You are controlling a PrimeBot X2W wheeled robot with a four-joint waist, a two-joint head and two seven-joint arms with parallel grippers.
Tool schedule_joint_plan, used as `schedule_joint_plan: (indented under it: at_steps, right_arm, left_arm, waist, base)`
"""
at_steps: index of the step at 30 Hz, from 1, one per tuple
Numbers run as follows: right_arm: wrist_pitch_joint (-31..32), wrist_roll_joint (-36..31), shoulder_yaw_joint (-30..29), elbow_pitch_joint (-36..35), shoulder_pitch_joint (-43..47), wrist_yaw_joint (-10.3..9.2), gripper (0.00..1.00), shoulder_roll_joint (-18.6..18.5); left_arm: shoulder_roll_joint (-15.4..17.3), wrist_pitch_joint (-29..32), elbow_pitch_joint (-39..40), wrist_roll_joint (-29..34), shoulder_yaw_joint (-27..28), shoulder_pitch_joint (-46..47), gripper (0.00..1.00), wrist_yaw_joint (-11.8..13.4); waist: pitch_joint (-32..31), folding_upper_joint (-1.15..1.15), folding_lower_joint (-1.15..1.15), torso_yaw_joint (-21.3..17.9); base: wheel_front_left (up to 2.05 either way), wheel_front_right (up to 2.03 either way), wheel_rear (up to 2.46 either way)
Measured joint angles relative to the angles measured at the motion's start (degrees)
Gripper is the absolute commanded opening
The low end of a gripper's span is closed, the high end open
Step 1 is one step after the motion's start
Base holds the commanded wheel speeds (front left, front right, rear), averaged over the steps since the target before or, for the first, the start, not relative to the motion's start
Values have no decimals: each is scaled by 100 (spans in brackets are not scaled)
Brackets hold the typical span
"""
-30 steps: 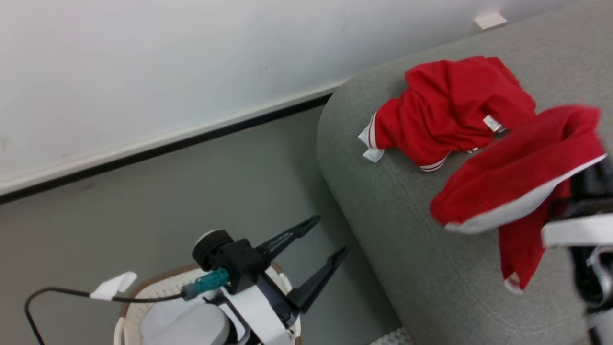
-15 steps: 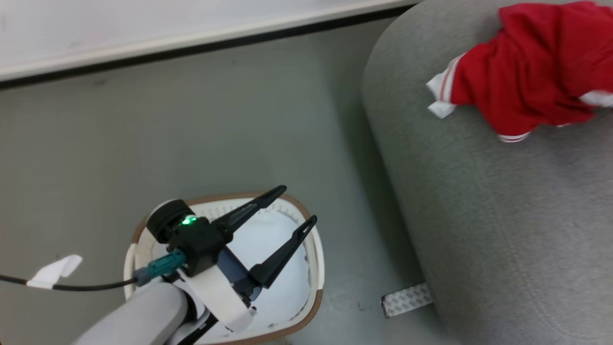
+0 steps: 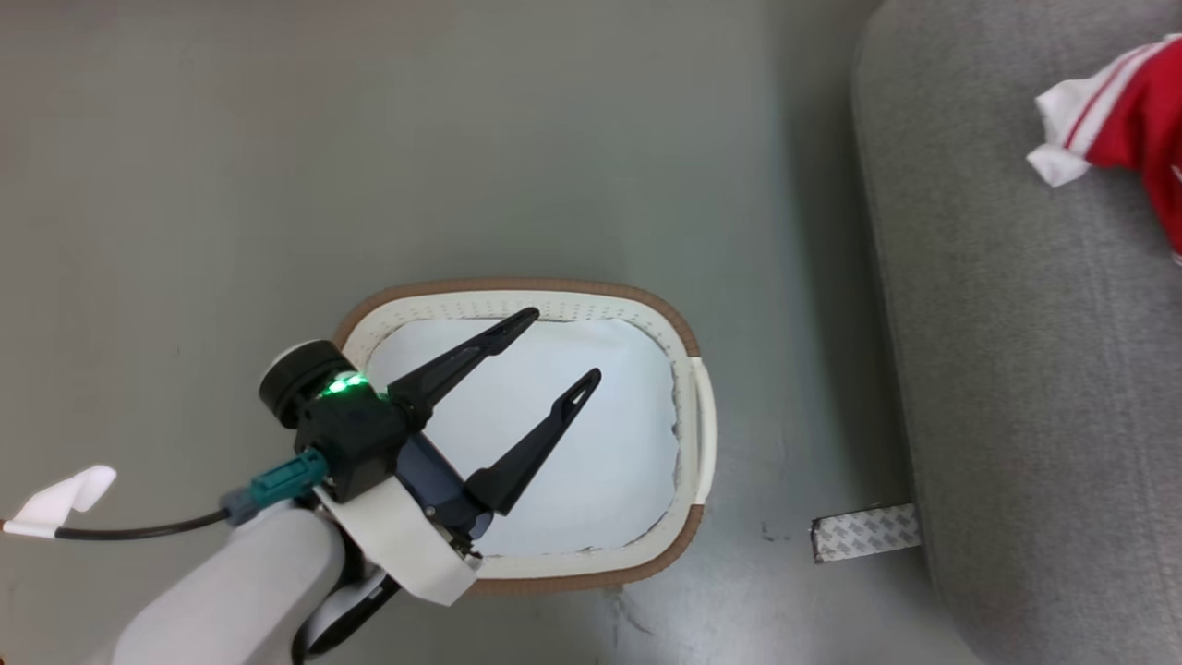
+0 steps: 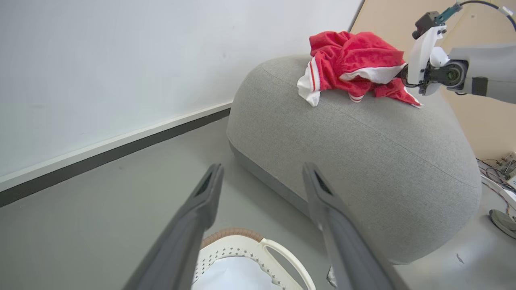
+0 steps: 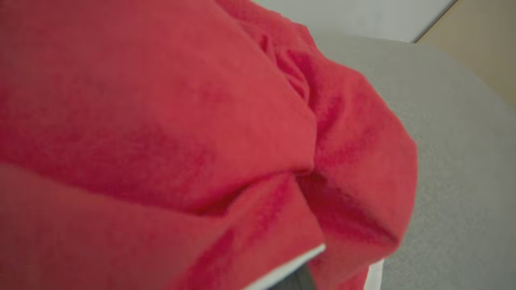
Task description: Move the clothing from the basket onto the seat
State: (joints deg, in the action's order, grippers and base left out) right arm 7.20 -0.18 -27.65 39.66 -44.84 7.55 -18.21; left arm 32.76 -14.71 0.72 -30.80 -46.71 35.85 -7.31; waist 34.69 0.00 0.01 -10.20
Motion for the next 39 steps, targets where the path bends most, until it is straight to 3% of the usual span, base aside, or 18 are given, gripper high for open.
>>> schedule_joint_plan:
  at_steps: [1,3,4,5,6,9,14,23,27,33,39]
  right_arm:
    - [-4,-24,-73,83,-4,0,0,3]
    - [-40,-93,-130,194,-56,0,20,3]
    - [-73,-119,-143,265,-86,0,41,3]
    - [-96,-140,-143,324,-93,0,81,3]
    - [-125,-153,-133,387,-94,0,100,1]
    - [-113,-202,-24,600,-103,0,100,-57]
    - [526,67,216,1071,-94,0,100,-146]
    - [1589,1023,1690,1001,518,1,100,-675]
    - [2285,1778,2319,502,989,1,100,-1073]
    - [3295,2541,2643,-211,1624,1,100,-1397]
    - [2999,3053,2639,-1623,2074,0,100,-1494]
  left_arm:
    - [-1,-1,-11,-7,1,-1,100,-5]
    - [-1,-5,-59,-22,14,-2,100,-7]
    - [-4,-7,-80,-41,20,-5,100,-8]
    - [-10,-9,-100,-54,27,-12,100,-8]
    - [-16,-9,-125,-55,35,-23,100,-8]
    - [-91,-31,-219,-57,44,-74,100,-8]
    - [-349,-40,-423,-125,85,-229,100,-19]
    - [-778,-42,-843,-209,355,-832,100,24]
    - [-962,-43,-1020,-209,537,-1161,100,56]
    - [-1095,-43,-1136,-200,800,-1464,100,108]
    - [-1131,-43,-1106,-198,1235,-1718,100,236]
  waist:
    - [24,0,0,41]
    - [27,0,0,77]
    - [4,0,0,76]
    - [-30,0,0,68]
    - [-72,0,0,56]
    - [-240,0,0,13]
    - [-683,0,0,-58]
    - [-1765,0,-1,-161]
    - [-2354,0,-2,-194]
    - [-2940,0,-2,-139]
    - [-3305,0,-3,67]
  base:
    - [0,0,0]
    - [0,0,0]
    - [0,0,0]
    - [0,0,0]
    - [0,0,0]
    - [0,0,0]
    - [0,0,0]
    - [0,0,0]
    - [0,0,0]
    - [0,0,0]
    - [0,0,0]
